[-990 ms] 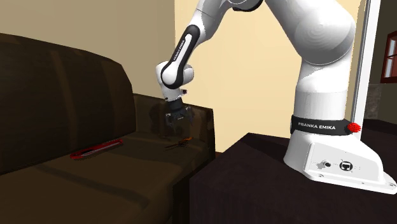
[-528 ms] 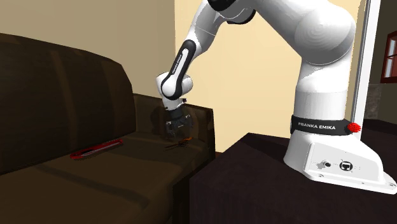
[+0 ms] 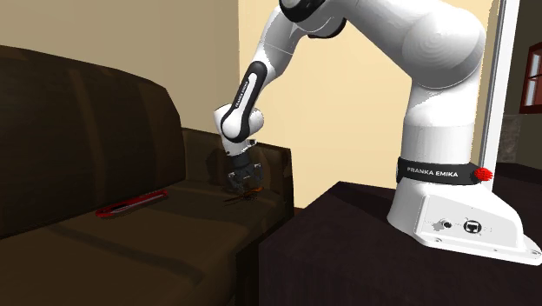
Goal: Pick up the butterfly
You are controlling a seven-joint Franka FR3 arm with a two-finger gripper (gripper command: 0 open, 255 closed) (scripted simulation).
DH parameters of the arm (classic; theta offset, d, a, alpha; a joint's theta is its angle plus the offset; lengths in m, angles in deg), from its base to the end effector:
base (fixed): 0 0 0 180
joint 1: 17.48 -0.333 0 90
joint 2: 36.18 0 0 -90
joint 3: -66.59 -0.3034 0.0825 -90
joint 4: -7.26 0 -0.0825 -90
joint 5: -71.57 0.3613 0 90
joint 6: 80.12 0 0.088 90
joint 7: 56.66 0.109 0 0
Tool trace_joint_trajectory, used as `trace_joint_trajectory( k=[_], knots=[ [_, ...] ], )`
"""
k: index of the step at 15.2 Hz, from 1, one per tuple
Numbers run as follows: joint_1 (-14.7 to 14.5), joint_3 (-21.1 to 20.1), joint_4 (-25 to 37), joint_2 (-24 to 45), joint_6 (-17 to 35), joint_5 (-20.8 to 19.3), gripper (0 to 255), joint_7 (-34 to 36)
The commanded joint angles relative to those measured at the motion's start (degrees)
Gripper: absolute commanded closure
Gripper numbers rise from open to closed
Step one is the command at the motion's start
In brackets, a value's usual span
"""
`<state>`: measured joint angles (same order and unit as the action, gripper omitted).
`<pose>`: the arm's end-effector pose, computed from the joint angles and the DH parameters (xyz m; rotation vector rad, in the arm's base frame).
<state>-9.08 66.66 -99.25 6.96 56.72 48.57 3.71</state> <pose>0.5768 -0.0900 0.1025 2.5594 -1.1988 -0.1316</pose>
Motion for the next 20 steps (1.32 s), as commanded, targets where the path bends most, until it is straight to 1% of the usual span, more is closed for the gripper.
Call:
trace_joint_trajectory(
  k=[1, 6, 20],
  knots=[
    [0.01, 0.02, 0.04, 0.12, 0.08, -0.01, 255, 0.01],
    [-0.04, -0.03, -0.01, -0.05, -0.06, 0.03, 255, 0.04],
    [0.57, -1.15, -2.89, -9.28, -6.2, 1.62, 255, -2.38]
  ],
)
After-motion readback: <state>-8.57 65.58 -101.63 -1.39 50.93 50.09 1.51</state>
